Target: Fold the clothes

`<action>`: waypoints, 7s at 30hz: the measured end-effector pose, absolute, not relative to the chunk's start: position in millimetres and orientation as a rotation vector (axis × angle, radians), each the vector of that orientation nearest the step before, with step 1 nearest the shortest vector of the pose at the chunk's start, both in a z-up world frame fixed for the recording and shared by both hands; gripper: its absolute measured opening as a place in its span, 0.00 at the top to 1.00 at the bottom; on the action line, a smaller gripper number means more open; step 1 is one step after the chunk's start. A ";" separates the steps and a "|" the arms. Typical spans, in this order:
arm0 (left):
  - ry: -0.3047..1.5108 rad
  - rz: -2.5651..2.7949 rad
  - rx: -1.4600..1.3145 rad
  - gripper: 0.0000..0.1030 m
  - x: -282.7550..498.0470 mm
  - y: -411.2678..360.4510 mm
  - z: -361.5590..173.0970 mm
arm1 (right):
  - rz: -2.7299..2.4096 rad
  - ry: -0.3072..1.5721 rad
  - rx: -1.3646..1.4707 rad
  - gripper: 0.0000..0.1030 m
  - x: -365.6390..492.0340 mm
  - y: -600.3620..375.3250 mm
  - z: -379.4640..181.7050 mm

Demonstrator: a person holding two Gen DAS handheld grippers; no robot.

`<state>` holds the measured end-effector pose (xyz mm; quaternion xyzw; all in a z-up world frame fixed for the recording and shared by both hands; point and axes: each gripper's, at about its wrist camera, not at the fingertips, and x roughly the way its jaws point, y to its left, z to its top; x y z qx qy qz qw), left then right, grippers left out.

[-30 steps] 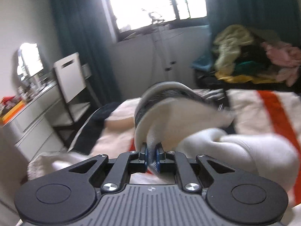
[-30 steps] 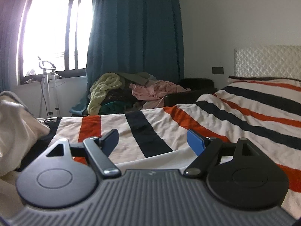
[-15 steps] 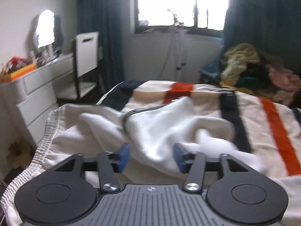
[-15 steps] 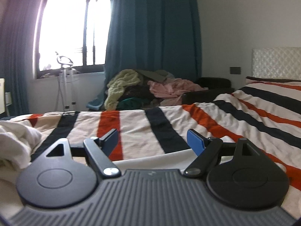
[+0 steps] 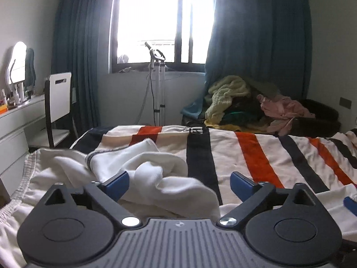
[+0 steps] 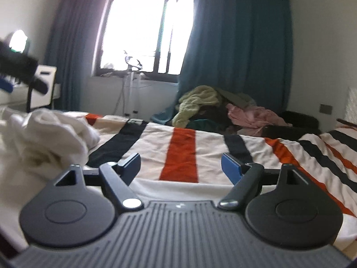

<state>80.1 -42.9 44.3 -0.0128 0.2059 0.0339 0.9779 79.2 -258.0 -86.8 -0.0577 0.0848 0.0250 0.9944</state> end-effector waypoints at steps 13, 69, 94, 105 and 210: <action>0.577 0.052 -0.170 0.00 121.8 13.0 -3.9 | 0.166 0.405 0.197 0.21 114.0 -264.9 -102.2; 0.548 0.220 -0.256 0.00 153.1 31.7 -74.7 | -0.279 0.248 0.382 0.89 430.8 -406.9 17.4; 0.549 0.191 -0.096 0.00 144.5 -8.3 -79.7 | -0.249 0.283 1.062 0.58 284.2 -562.9 -183.6; 0.549 0.207 -0.074 0.00 149.2 -20.3 -83.3 | -0.414 0.197 1.007 0.88 280.9 -570.2 -176.8; 0.695 0.430 -0.522 0.00 27.2 146.3 -11.4 | -0.214 0.384 0.231 0.16 19.6 -361.9 -40.8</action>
